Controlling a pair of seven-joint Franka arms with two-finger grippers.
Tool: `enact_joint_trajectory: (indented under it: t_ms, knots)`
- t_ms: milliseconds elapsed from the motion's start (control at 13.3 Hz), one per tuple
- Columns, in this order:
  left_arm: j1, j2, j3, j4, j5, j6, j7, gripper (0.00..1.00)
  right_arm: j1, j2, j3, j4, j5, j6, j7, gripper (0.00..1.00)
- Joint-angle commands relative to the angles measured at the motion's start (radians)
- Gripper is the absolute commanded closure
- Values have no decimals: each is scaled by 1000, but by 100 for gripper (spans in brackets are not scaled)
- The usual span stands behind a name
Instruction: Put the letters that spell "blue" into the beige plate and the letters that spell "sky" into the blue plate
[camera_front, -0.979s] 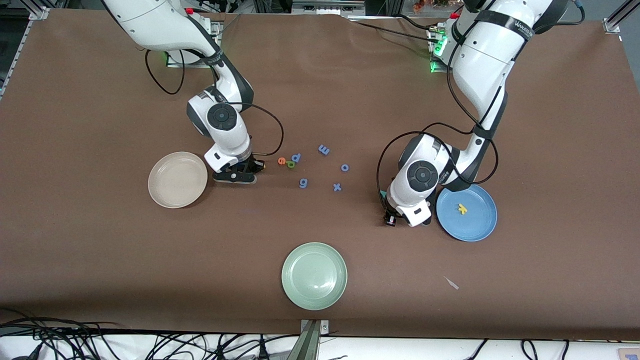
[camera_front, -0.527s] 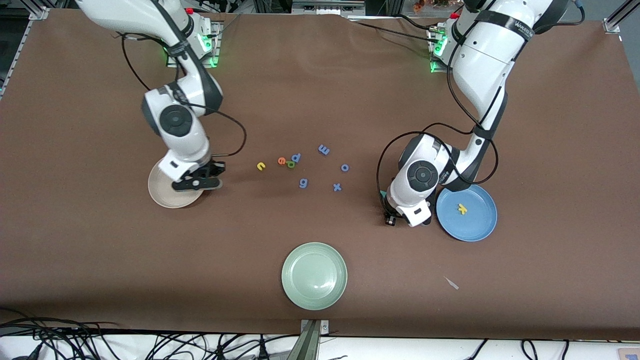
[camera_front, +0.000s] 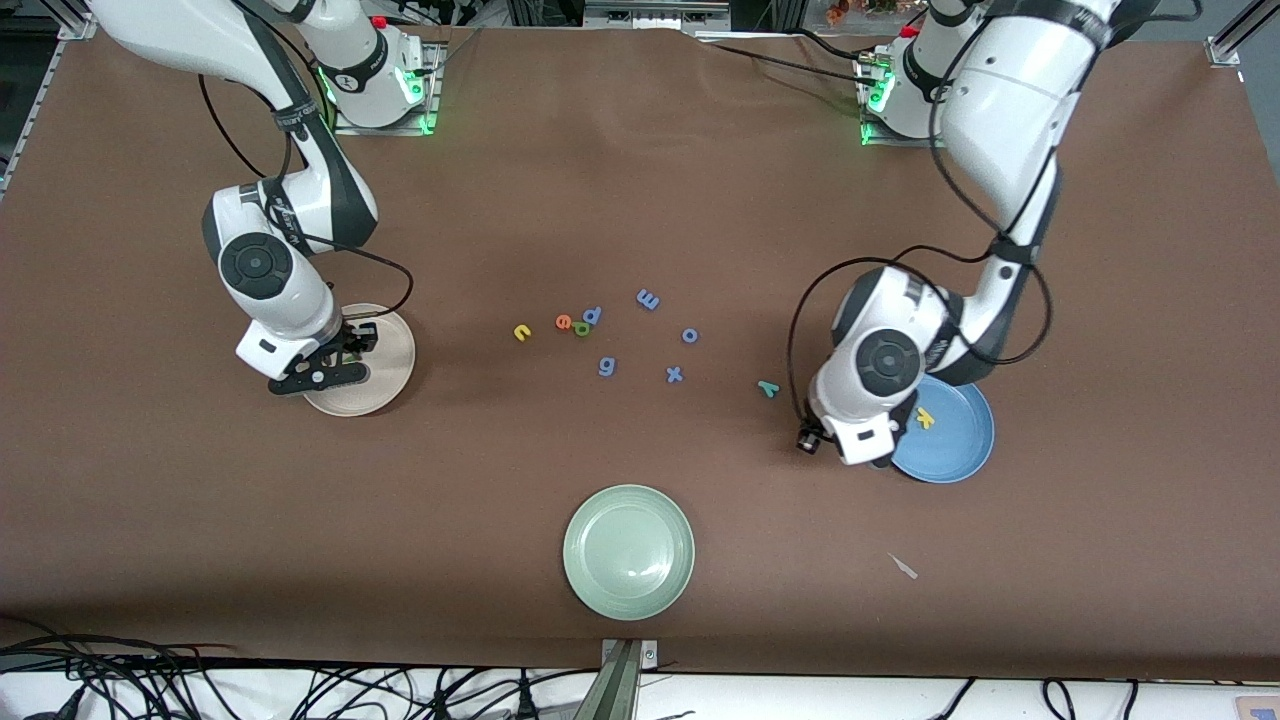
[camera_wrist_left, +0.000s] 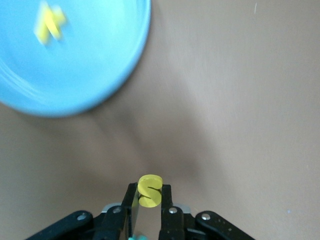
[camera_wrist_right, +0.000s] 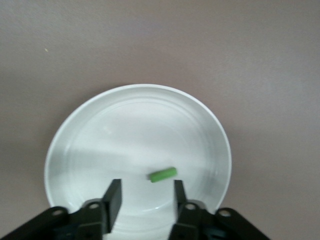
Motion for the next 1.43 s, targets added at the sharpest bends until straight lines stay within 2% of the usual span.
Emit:
enact_joint_trajectory:
  t_ms: [0, 226, 301, 376, 452, 527, 753, 903, 1054, 1355]
  knots:
    - [78, -61, -6, -28, 17, -118, 220, 90, 3, -13, 89, -6, 53, -6, 148, 28]
    - [161, -53, -5, -45, 17, -139, 380, 89, 5, 50, 220, 31, 56, 1, 519, 28]
    - [184, -50, -5, -48, 17, -139, 420, 78, 6, 71, 249, 45, 56, 7, 603, 28]
    - [192, -50, -6, -48, 17, -139, 442, 60, 9, 90, 267, 48, 58, 30, 679, 28]
    - [192, -50, -5, -47, 17, -139, 445, 8, 13, 111, 289, 51, 58, 65, 752, 28]
    - [189, -50, -6, -43, 17, -139, 442, 0, 22, 130, 307, 51, 56, 90, 818, 28]
    - [154, -58, -40, -36, -1, -139, 354, 0, 62, 170, 311, 53, 53, 165, 925, 28]
    - [151, -52, -121, -36, 0, -136, 181, 0, 63, 185, 311, 53, 47, 199, 929, 28]
    - [134, -38, -170, -40, 0, -122, 73, 0, 75, 202, 311, 51, 44, 215, 932, 28]
    - [47, 19, -173, -50, 2, -12, -44, 0, 79, 213, 311, 27, 13, 236, 931, 36]
